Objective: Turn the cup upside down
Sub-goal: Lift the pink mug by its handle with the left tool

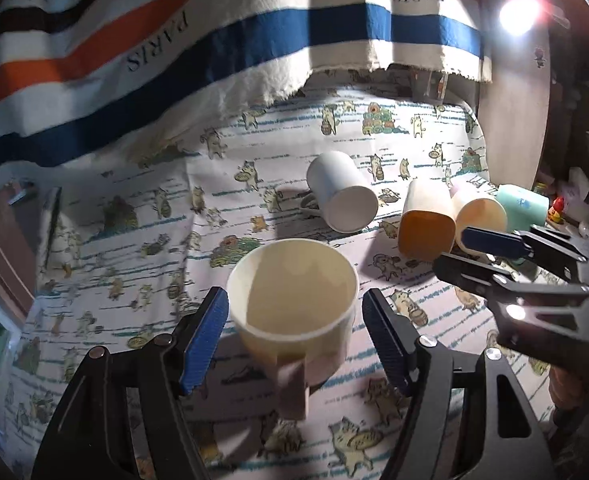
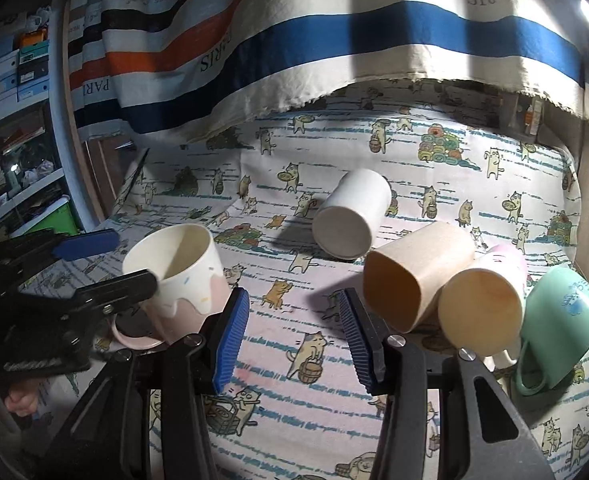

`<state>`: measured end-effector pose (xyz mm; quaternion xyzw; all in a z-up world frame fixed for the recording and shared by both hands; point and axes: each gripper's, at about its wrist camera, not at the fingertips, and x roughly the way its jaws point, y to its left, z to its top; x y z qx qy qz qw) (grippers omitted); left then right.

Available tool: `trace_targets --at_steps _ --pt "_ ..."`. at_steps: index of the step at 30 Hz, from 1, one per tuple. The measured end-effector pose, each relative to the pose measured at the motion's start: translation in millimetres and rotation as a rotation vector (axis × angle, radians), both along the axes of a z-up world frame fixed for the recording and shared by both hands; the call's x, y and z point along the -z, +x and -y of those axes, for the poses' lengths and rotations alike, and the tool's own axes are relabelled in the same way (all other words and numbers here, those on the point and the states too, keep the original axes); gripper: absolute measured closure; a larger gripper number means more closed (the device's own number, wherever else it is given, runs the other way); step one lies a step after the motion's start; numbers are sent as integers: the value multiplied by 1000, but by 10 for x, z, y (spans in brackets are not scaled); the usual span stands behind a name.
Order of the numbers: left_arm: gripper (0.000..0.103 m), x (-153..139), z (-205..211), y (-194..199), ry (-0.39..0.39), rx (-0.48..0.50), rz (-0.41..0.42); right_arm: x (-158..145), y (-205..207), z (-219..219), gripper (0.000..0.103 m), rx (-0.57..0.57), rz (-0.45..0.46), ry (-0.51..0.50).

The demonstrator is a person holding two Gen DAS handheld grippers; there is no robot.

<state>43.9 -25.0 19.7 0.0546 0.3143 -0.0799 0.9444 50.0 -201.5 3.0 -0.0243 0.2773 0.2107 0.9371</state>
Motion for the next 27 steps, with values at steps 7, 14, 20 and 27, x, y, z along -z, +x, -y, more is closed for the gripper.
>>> trace_targets --at_steps 7,14,20,27 --pt "34 52 -10 257 -73 12 -75 -26 52 112 54 28 9 -14" --pt "37 33 -197 302 -173 -7 -113 0 75 122 54 27 4 -15" --pt "37 18 -334 249 -172 -44 -104 0 44 -27 47 -30 0 -11" --pt "19 -103 -363 53 -129 -52 -10 44 -11 -322 33 -98 12 -71"
